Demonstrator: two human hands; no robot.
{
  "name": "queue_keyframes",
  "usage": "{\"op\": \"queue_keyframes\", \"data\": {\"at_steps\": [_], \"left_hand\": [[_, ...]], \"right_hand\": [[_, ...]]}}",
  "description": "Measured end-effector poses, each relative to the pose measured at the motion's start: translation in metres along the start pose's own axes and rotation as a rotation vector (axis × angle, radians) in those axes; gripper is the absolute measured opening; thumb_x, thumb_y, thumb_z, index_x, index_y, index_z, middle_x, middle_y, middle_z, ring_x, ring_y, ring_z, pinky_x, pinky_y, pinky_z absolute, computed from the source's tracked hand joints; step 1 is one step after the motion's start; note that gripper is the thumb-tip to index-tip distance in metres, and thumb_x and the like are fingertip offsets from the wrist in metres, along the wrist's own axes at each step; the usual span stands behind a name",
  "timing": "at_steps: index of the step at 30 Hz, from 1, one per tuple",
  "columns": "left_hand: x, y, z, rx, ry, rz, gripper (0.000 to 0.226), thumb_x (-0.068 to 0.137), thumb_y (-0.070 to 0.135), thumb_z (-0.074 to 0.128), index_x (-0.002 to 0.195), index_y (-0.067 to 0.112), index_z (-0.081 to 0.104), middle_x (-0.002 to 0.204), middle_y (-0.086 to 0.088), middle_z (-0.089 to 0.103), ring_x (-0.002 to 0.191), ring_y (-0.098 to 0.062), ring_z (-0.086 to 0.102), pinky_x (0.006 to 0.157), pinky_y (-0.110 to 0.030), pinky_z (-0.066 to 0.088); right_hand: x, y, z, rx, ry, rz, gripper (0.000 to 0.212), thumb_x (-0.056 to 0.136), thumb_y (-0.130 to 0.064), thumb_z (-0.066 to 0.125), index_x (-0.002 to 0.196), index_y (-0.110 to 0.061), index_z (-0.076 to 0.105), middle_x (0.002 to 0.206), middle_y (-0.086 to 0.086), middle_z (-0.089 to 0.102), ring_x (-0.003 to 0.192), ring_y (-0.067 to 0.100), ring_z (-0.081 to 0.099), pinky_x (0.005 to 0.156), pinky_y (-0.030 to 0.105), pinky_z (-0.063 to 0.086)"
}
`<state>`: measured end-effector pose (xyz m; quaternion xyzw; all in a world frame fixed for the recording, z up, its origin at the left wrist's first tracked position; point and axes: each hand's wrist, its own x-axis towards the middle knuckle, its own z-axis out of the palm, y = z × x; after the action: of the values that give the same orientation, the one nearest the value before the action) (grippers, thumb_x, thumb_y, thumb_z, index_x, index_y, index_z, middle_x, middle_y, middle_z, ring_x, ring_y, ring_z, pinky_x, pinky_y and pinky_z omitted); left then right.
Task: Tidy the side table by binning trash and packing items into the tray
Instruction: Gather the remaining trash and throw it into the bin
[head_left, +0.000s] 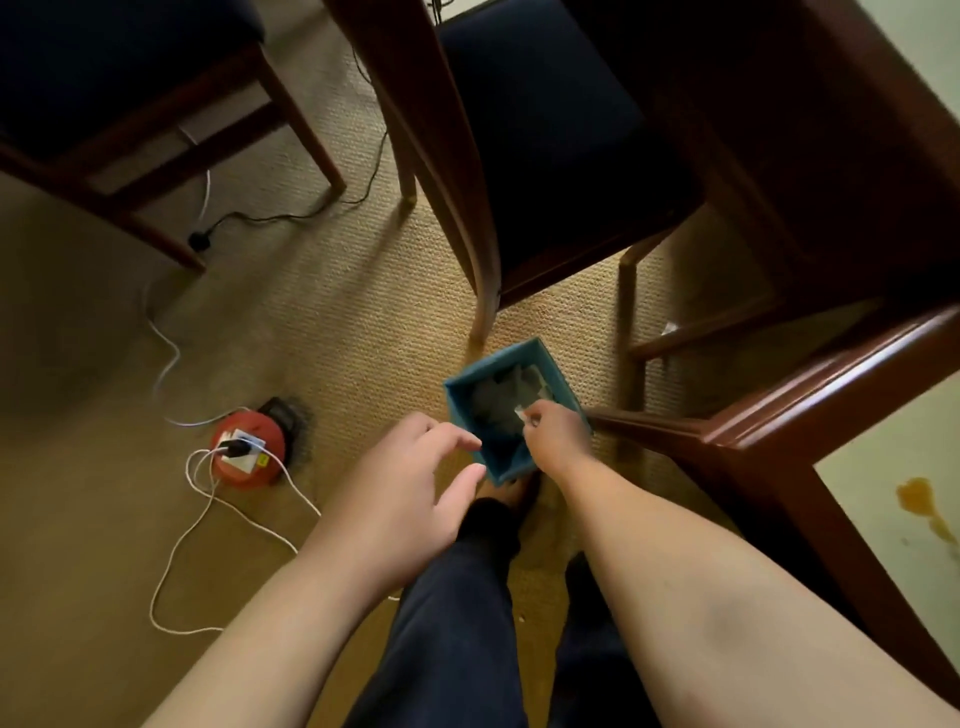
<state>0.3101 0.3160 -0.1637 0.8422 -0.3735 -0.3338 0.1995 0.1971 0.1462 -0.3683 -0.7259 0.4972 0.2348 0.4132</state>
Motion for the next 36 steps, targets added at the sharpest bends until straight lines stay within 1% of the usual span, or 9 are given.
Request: {"op": "queue_keyframes", "data": {"at_steps": [4, 7, 12, 15, 18, 22, 25, 30, 36], "left_hand": [[-0.009, 0.004, 0.006, 0.020, -0.025, 0.033, 0.030, 0.096, 0.047, 0.063, 0.124, 0.036, 0.066, 0.111, 0.020, 0.054, 0.107, -0.002, 0.052, 0.084, -0.021, 0.049], [-0.015, 0.014, 0.005, 0.027, -0.036, 0.053, 0.029, 0.097, 0.046, 0.063, 0.124, 0.036, 0.067, 0.111, 0.020, 0.054, 0.108, -0.002, 0.051, 0.086, -0.020, 0.047], [-0.018, 0.046, -0.004, -0.004, 0.028, 0.090, 0.024, 0.095, 0.043, 0.065, 0.117, 0.035, 0.069, 0.108, 0.019, 0.052, 0.106, -0.003, 0.051, 0.089, -0.028, 0.050], [-0.009, 0.083, -0.008, -0.011, 0.062, 0.143, 0.023, 0.095, 0.042, 0.066, 0.116, 0.035, 0.070, 0.108, 0.020, 0.051, 0.103, -0.005, 0.053, 0.087, -0.030, 0.053], [0.002, 0.145, -0.004, -0.006, 0.058, 0.299, 0.022, 0.095, 0.040, 0.067, 0.115, 0.034, 0.070, 0.107, 0.018, 0.051, 0.102, -0.006, 0.054, 0.088, -0.030, 0.054], [0.012, 0.230, 0.018, 0.047, -0.008, 0.535, 0.022, 0.093, 0.040, 0.067, 0.113, 0.033, 0.070, 0.109, 0.013, 0.052, 0.102, -0.013, 0.055, 0.087, -0.036, 0.055], [0.014, 0.282, 0.048, 0.095, -0.088, 0.640, 0.022, 0.094, 0.040, 0.069, 0.115, 0.035, 0.067, 0.112, 0.012, 0.051, 0.100, -0.015, 0.056, 0.083, -0.038, 0.057], [0.004, 0.371, 0.113, 0.250, -0.199, 0.715, 0.032, 0.097, 0.050, 0.061, 0.127, 0.038, 0.061, 0.125, 0.007, 0.056, 0.117, -0.013, 0.054, 0.095, -0.034, 0.053], [0.007, 0.437, 0.189, 0.361, -0.164, 0.508, 0.062, 0.095, 0.042, 0.067, 0.149, 0.035, 0.038, 0.151, -0.006, 0.038, 0.139, -0.027, 0.038, 0.115, -0.046, 0.042]], "right_hand": [[0.001, 0.002, -0.009, 0.028, -0.133, 0.021, 0.060, 0.098, -0.026, 0.061, 0.155, -0.030, 0.043, 0.154, 0.001, 0.051, 0.139, 0.027, 0.049, 0.113, 0.036, 0.040], [-0.011, -0.001, -0.021, 0.130, -0.098, 0.040, 0.067, 0.094, -0.022, 0.062, 0.157, -0.031, 0.039, 0.149, 0.004, 0.055, 0.135, 0.027, 0.053, 0.114, 0.041, 0.044], [-0.099, -0.025, -0.074, 0.358, 0.041, -0.093, 0.043, 0.098, -0.023, 0.062, 0.141, -0.028, 0.059, 0.114, -0.005, 0.067, 0.109, 0.015, 0.064, 0.085, 0.023, 0.047], [-0.172, -0.028, -0.117, 0.434, 0.201, -0.278, 0.033, 0.097, -0.023, 0.064, 0.130, -0.028, 0.067, 0.108, -0.010, 0.070, 0.098, 0.004, 0.065, 0.081, 0.014, 0.047], [-0.240, -0.003, -0.167, 0.503, 0.469, -0.371, 0.027, 0.097, -0.020, 0.066, 0.123, -0.024, 0.071, 0.113, -0.012, 0.072, 0.104, 0.001, 0.065, 0.091, 0.011, 0.048], [-0.303, 0.067, -0.234, 0.516, 0.893, -0.285, 0.026, 0.094, -0.013, 0.070, 0.116, -0.023, 0.075, 0.099, -0.010, 0.070, 0.086, -0.001, 0.064, 0.078, 0.009, 0.049], [-0.335, 0.143, -0.272, 0.491, 1.047, -0.116, 0.025, 0.095, -0.017, 0.069, 0.119, -0.026, 0.072, 0.098, -0.008, 0.065, 0.079, 0.004, 0.063, 0.072, 0.022, 0.056], [-0.370, 0.264, -0.299, 0.493, 0.982, 0.279, 0.041, 0.091, -0.039, 0.074, 0.129, -0.026, 0.065, 0.108, -0.008, 0.054, 0.093, 0.016, 0.062, 0.074, 0.028, 0.049], [-0.348, 0.308, -0.304, 0.463, 0.727, 0.370, 0.067, 0.079, -0.050, 0.082, 0.135, -0.031, 0.050, 0.120, -0.001, 0.043, 0.111, 0.025, 0.057, 0.082, 0.035, 0.052]]}}
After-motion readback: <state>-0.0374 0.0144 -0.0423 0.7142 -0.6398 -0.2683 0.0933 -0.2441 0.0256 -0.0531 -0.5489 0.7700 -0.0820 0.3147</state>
